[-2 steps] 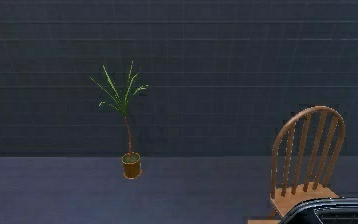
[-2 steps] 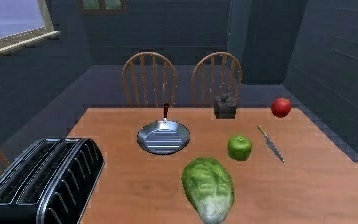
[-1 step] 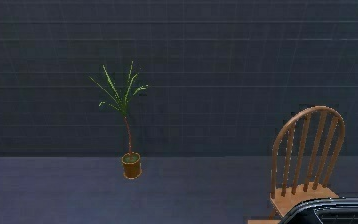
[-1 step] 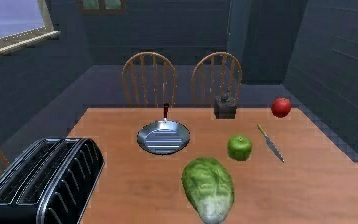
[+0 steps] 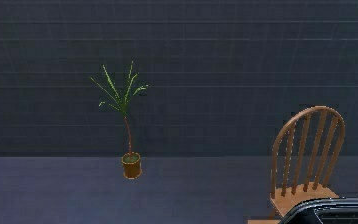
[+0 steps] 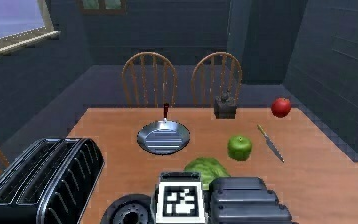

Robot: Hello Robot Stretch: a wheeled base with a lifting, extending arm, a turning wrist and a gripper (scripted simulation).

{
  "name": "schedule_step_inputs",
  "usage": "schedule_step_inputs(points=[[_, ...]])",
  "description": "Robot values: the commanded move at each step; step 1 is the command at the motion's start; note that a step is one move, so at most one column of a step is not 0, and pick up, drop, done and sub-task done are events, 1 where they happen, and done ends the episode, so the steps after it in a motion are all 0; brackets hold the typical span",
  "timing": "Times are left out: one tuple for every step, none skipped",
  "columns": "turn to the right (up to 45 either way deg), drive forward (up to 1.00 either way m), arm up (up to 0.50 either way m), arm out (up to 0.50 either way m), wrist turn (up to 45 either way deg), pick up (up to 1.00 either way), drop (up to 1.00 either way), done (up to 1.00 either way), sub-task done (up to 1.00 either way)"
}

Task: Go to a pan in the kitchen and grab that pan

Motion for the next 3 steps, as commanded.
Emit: schedule_step_inputs(points=[[0.0,0.00,0.00,0.42,0.0,0.00,0.00,0.00,0.00],[0.0,0.00,0.00,0.00,45.0,0.00,0.00,0.00,0.00],[0.0,0.00,0.00,0.00,45.0,0.00,0.00,0.00,0.00]])
